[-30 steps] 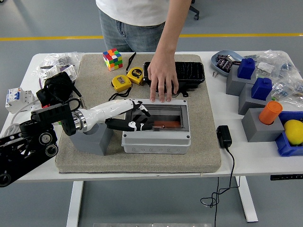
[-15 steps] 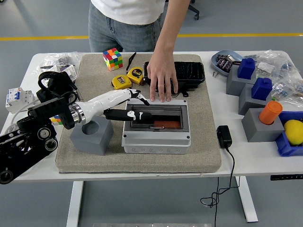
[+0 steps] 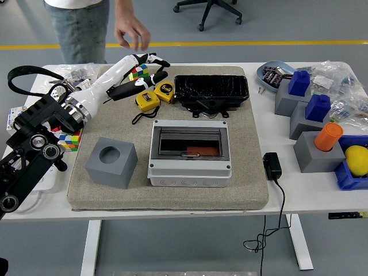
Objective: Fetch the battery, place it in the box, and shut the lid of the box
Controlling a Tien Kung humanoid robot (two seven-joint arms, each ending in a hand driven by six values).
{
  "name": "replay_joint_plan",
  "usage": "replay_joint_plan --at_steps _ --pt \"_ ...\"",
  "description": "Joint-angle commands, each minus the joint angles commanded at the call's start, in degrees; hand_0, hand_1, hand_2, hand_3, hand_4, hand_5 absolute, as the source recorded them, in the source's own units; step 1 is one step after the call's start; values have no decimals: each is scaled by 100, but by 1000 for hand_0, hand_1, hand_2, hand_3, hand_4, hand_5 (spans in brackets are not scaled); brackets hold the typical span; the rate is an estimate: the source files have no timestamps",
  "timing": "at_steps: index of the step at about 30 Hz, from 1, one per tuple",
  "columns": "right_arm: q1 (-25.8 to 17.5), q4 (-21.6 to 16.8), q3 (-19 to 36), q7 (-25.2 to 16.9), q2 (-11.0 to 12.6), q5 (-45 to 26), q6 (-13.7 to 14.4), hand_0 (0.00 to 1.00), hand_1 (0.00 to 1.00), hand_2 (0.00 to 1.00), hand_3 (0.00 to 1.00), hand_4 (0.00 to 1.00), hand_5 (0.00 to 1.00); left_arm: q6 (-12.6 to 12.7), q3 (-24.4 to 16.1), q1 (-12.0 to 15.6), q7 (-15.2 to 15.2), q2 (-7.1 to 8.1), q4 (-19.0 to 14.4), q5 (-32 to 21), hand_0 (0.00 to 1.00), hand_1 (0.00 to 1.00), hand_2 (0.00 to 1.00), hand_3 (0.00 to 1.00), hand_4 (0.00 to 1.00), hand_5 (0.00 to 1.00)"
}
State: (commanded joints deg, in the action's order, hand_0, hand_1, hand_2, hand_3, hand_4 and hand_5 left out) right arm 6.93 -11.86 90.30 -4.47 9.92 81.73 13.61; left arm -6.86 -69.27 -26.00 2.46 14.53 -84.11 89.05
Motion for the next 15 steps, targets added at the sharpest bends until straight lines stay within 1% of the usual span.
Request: replay_joint_plan --at_steps 1,2,3,4,5,6,7,8,10,12,13,15 --pt "7 10 -75 3 -16 -22 0 980 941 870 883 998 998 -19 -159 47 19 -69 -2 -21 998 963 880 830 998 998" --pt "8 -5 -226 2 -27 -137 2 980 941 870 883 998 998 -31 -340 135 61 -163 -17 -73 998 963 880 830 998 998" --pt "8 -13 -357 1 -32 -218 3 980 941 870 883 998 998 -35 -478 174 79 -204 -24 -96 998 963 880 830 998 998" --pt "2 -3 -455 2 -58 -258 0 980 941 870 883 998 998 -25 -660 263 132 -286 -33 -205 998 963 880 830 998 998" --pt "-1 1 -481 2 -70 -265 -1 980 941 870 883 998 998 -23 -765 301 154 -321 -35 -258 998 963 880 830 998 998" --pt "-12 12 -481 0 -97 -249 -2 980 941 870 883 998 998 -20 -959 394 216 -409 -37 -397 998 963 880 830 998 998" --pt "-18 19 -472 -2 -117 -229 -3 980 941 870 883 998 998 -22 -1113 473 273 -484 -35 -514 998 976 928 877 998 998" --pt "-21 24 -463 -3 -131 -213 -4 980 941 870 883 998 998 -26 -1284 539 316 -545 -33 -656 998 976 928 877 998 998" --pt "-32 21 -462 -6 -154 -204 -3 980 941 870 883 998 998 -47 -1591 675 406 -643 -24 -940 998 976 928 877 998 998" --pt "-39 22 -461 -7 -169 -192 -3 980 941 870 883 998 998 -73 -1791 760 448 -686 -20 -1149 998 976 928 877 998 998" --pt "-48 21 -468 -9 -185 -186 -5 981 940 870 883 998 998 -108 -1953 860 500 -718 -21 -1309 998 998 974 945 998 998" --pt "-56 26 -485 -7 -208 -161 -5 981 940 870 883 998 998 -181 -2232 1020 593 -750 -5 -1672 998 998 974 945 998 998"
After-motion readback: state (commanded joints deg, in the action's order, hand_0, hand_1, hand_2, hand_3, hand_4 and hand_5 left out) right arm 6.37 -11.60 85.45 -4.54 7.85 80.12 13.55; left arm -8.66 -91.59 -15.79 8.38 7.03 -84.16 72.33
